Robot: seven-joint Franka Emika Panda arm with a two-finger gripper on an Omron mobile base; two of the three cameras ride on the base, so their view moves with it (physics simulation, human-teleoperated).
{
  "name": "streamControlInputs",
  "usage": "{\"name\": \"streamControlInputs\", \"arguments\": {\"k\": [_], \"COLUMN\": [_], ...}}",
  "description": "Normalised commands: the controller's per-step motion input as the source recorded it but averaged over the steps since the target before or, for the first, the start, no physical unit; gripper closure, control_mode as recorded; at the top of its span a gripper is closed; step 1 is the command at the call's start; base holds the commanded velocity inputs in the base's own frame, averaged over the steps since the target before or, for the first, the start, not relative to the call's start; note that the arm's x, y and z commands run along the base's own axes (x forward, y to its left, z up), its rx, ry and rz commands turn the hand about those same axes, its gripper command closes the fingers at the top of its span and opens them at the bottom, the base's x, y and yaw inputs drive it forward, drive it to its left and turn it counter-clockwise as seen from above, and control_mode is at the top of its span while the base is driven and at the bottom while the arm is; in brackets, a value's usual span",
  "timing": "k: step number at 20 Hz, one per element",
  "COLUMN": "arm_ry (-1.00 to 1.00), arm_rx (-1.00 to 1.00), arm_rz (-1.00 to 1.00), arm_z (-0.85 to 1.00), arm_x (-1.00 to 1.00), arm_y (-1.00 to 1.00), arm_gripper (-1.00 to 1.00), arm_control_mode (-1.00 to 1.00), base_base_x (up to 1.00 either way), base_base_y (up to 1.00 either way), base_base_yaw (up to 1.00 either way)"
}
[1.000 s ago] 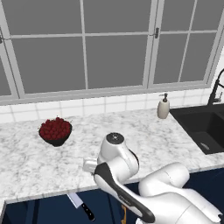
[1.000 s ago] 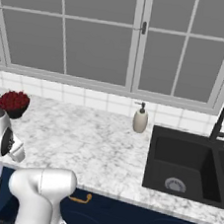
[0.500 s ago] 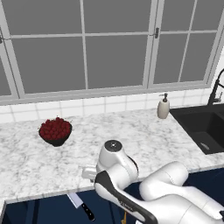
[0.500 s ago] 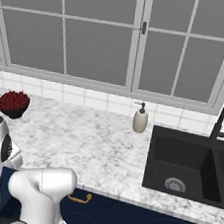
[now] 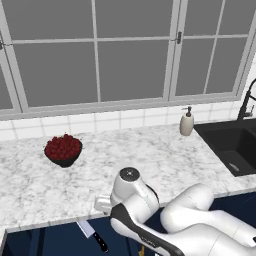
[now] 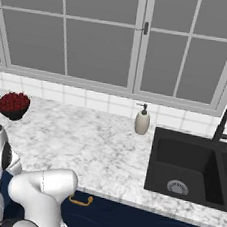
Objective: Pick up the knife from the drawer and place it on the cutting board. Then place the meat from the plate to the cutting board.
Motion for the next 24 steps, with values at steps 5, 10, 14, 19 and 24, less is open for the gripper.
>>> {"name": "streamControlInputs", "arguments": {"k": [5,10,14,19,24], "arm_ry": [0.01,0.02,0.02,0.04,0.04], "arm_rx": [0.00,0.00,0.00,0.00,0.00], "arm_rz": [0.00,0.00,0.00,0.00,0.00], "arm_z": [-0.21,-0.20,-0.21,-0.18,-0.10], "arm_x": [-0.06,-0.04,-0.05,-0.01,0.00], "arm_y": [0.00,0.00,0.01,0.00,0.00], "arm_gripper": [-1.00,-1.00,-1.00,-1.00,-1.00], "arm_control_mode": [-1.00,-1.00,-1.00,-1.00,-1.00], "base_base_x": [0.00,0.00,0.00,0.00,0.00], "base_base_y": [0.00,0.00,0.00,0.00,0.00], "base_base_yaw": [0.00,0.00,0.00,0.00,0.00]}}
